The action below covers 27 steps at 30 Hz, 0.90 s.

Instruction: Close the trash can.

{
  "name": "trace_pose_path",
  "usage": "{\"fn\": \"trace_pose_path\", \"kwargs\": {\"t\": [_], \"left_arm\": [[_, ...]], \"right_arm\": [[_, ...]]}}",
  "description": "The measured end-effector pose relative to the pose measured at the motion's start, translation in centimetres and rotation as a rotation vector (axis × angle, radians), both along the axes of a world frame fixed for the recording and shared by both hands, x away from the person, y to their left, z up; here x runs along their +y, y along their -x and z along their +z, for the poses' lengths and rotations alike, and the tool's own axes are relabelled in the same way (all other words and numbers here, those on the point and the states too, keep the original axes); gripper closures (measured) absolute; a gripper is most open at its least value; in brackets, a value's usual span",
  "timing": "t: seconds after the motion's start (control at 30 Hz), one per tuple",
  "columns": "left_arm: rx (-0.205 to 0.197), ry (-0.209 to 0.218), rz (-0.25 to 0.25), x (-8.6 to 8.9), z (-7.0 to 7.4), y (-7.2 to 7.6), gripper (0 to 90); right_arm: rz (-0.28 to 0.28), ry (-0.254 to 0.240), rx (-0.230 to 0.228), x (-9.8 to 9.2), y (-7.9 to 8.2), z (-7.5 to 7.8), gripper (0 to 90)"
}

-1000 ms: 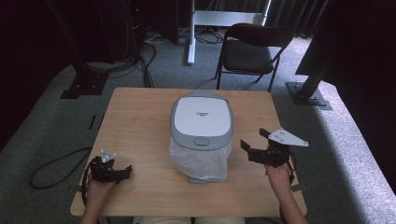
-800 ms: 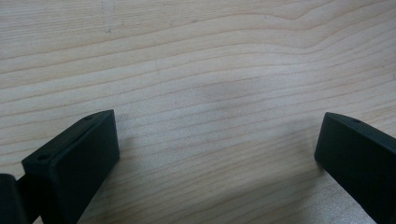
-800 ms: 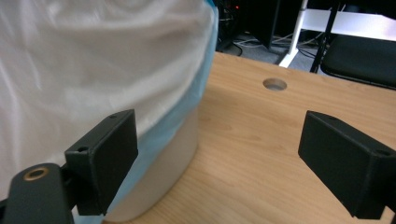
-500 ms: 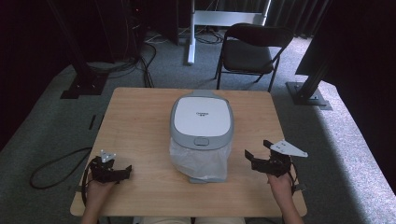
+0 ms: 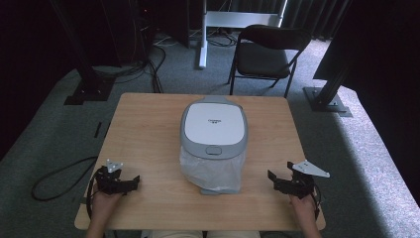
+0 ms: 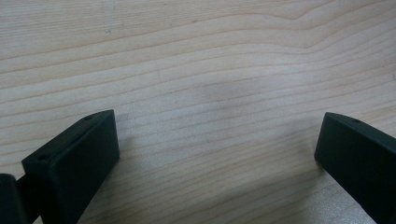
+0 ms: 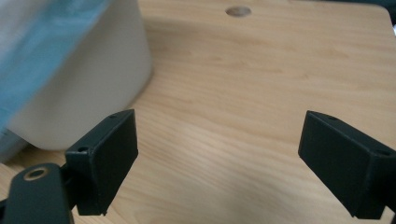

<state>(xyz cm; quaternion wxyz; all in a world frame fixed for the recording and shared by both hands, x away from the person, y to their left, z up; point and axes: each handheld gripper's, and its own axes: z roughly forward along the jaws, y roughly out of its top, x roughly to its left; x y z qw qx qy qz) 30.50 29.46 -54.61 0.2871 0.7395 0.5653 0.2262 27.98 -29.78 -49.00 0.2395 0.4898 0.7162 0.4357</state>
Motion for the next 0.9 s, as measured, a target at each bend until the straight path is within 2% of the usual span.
{"fn": "trace_pose_path", "kwargs": {"t": [0.1,0.27,0.3,0.4,0.53,0.77,0.9], "left_arm": [[0.000,0.000,0.000,0.0,0.0,0.0,0.0],[0.000,0.000,0.000,0.0,0.0,0.0,0.0],[0.000,0.000,0.000,0.0,0.0,0.0,0.0],[0.001,-0.001,-0.001,0.0,0.0,0.0,0.0],[0.000,0.000,0.000,0.0,0.0,0.0,0.0],[0.000,0.000,-0.001,0.0,0.0,0.0,0.0],[0.000,-0.001,-0.002,0.0,0.0,0.0,0.0]], "right_arm": [[-0.027,-0.010,0.008,-0.7,0.2,-0.8,11.2],[-0.056,0.011,0.042,-1.4,0.4,-2.0,11.2],[-0.068,0.020,0.063,-1.9,0.6,-2.5,11.2],[-0.089,0.029,0.077,-2.5,0.7,-3.0,11.2],[-0.117,0.014,0.097,-3.3,0.6,-3.6,11.2],[-0.173,0.015,0.151,-4.0,0.2,-4.5,11.2],[-0.186,0.021,0.153,-4.1,0.1,-4.7,11.2]]}}
